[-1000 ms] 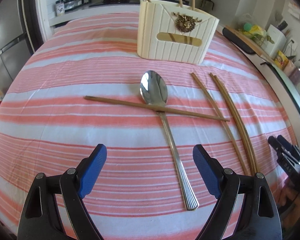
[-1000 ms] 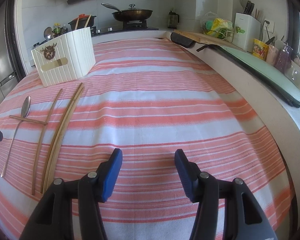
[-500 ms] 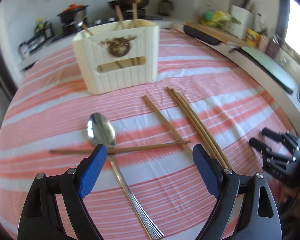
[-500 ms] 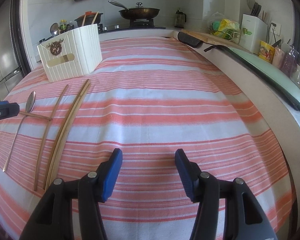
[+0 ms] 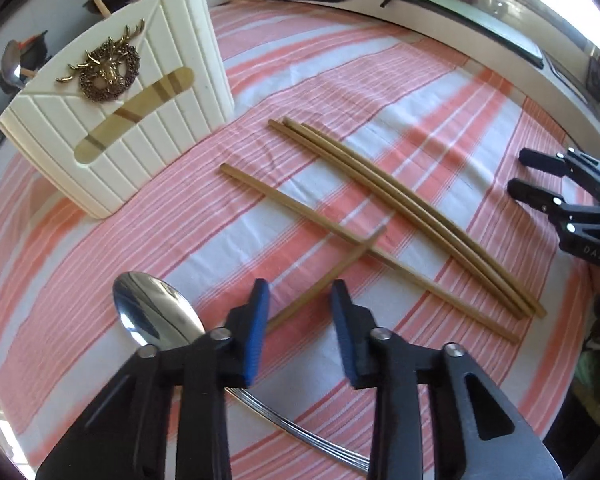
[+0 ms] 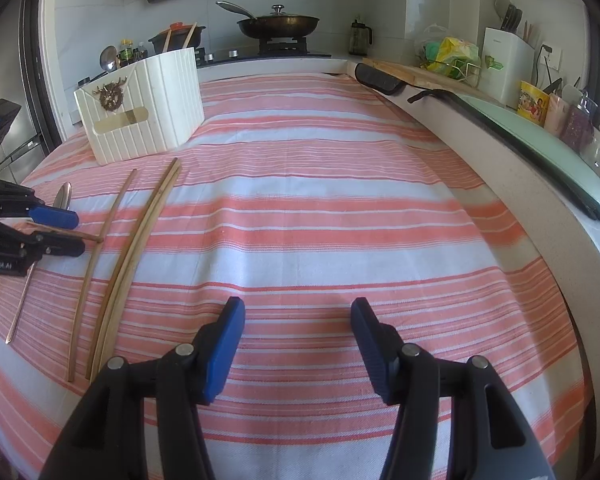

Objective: Organize utensils

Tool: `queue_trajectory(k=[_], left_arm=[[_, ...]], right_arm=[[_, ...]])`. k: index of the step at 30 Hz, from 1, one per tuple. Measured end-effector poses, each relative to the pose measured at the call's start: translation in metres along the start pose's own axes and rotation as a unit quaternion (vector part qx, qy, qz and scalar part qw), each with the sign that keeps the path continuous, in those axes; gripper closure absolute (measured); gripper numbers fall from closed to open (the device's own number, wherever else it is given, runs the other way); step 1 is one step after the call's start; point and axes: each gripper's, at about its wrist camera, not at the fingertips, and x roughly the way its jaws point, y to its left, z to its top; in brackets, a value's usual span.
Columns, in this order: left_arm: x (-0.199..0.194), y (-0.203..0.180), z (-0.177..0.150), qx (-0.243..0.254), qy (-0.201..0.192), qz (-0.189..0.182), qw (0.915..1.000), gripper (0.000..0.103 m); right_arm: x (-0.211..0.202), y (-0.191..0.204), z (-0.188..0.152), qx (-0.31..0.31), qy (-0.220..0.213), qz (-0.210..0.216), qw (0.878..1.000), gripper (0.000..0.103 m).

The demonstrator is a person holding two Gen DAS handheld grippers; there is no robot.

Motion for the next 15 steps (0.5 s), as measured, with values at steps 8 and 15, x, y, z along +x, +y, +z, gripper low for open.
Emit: queue_trajectory(k=[8,15], left_arm=[[-0.008,0.009,0.001,-0.060,0.007,0.016,0.9981,0.100],[-0.053,0.063,-0.047,-0.220,-0.027,0.018,0.9749,0.100]], right_arm=[[-0.001,-0.001,0.000,0.001,0.000,0.001,1.000,0.046],[-0.001,-0.002,-0.001,0.004,-0.002,0.004,1.000,0.046]])
